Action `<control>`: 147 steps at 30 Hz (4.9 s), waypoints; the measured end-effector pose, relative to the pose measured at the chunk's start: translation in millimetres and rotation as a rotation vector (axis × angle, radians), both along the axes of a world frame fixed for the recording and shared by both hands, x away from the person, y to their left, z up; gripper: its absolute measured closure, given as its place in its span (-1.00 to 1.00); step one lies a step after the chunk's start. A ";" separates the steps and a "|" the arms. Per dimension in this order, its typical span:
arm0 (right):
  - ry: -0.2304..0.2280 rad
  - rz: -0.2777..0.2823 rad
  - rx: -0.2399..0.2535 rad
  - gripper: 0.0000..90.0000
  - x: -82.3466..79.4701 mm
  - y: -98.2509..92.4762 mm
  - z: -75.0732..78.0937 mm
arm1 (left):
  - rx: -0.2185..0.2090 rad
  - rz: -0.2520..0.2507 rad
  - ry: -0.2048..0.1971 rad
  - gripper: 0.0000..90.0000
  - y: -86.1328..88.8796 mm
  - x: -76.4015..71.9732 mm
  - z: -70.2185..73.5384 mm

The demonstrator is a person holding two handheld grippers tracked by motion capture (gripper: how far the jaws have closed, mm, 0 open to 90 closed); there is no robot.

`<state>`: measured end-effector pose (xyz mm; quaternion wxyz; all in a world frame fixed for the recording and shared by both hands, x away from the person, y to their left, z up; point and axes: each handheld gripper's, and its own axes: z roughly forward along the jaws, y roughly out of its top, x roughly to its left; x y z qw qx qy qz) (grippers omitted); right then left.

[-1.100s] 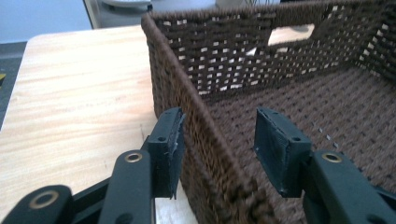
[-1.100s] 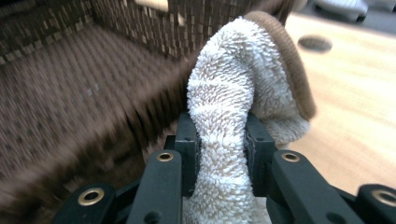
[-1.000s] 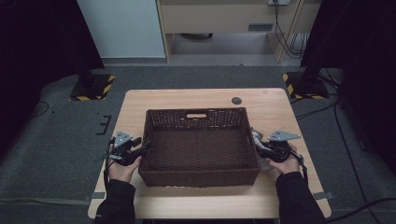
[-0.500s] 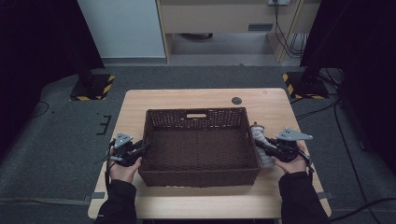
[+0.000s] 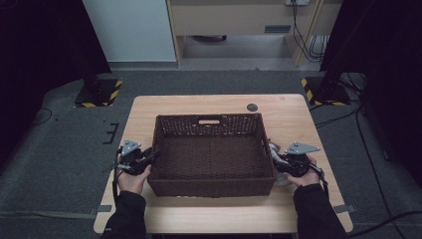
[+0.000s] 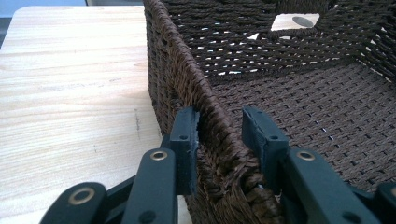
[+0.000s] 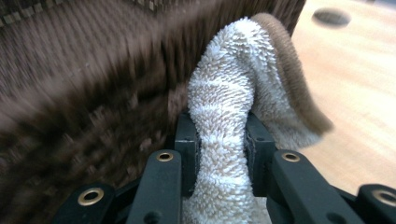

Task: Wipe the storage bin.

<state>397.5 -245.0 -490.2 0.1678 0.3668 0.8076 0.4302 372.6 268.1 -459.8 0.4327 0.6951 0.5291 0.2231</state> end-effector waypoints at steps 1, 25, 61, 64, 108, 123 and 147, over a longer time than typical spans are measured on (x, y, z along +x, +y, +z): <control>0.029 -0.001 -0.022 0.62 3.3 3.3 -8.1 | -0.002 0.000 -0.001 0.45 0.4 1.6 -0.1; 0.023 0.012 -0.014 0.62 -7.4 1.9 -5.1 | -0.008 0.003 -0.006 0.44 1.6 6.6 -0.6; -0.021 0.006 0.027 0.61 -34.3 -8.6 12.8 | 0.030 -0.003 -0.006 0.45 -1.3 -19.7 1.5; -0.087 -0.005 0.090 0.61 -39.5 -15.9 30.9 | 0.030 -0.002 -0.004 0.46 -1.1 -18.4 1.6; -0.002 0.041 -0.004 0.61 -37.1 -9.5 12.7 | 0.015 0.030 -0.060 0.03 6.7 -10.1 3.1; 0.055 0.086 -0.066 0.61 -50.8 -0.5 -0.9 | 0.013 0.010 0.000 0.40 1.0 -21.6 -1.5; 0.094 0.044 -0.051 0.60 -64.6 -3.2 -1.4 | 0.018 0.014 -0.023 0.36 2.6 -19.8 -4.0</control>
